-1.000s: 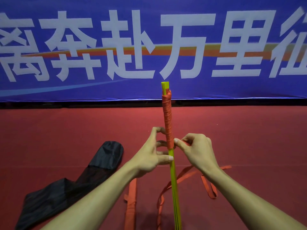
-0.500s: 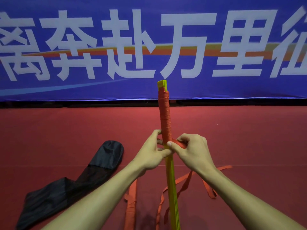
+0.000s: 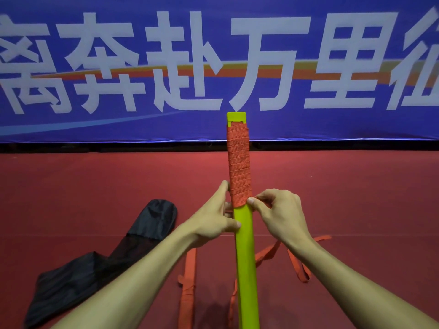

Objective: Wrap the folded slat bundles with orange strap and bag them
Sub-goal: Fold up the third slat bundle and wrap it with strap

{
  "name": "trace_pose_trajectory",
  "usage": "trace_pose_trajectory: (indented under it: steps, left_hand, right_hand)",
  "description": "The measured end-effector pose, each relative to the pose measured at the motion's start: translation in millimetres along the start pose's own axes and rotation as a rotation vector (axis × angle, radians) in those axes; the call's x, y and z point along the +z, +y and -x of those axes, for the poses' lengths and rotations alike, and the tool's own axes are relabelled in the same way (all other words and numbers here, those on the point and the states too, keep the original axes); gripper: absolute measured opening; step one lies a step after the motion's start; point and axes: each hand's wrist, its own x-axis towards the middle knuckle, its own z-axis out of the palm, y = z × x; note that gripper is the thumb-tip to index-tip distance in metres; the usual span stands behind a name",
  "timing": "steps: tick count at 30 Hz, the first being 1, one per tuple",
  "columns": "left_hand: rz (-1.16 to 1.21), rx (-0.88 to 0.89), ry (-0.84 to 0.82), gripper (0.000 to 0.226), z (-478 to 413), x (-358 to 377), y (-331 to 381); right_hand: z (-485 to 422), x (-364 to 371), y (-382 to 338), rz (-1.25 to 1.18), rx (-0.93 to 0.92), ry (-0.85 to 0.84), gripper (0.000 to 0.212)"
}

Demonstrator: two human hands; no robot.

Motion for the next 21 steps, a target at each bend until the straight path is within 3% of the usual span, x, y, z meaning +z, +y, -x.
trace_pose_trajectory:
  steps: [5,8,15,21]
  left_hand:
    - [0.067,0.03,-0.057,0.076,2.1,-3.1,-1.9]
    - [0.035,0.007,-0.035,0.063,4.6,-4.5,-1.1]
    - [-0.017,-0.019,0.134,0.056,2.4,0.6,-1.1]
    - [-0.069,0.004,0.277,0.059,-2.0,5.9,-2.1]
  right_hand:
    - [-0.5,-3.6,-0.5,-0.02,0.016,0.001,0.024]
    - [-1.7,-5.5,3.1,-0.009,0.038,0.005,0.03]
    - [-4.3,-12.1,8.1,0.03,0.085,0.002,0.036]
    - [1.8,-7.7,-12.8,-0.002,-0.062,0.007,0.044]
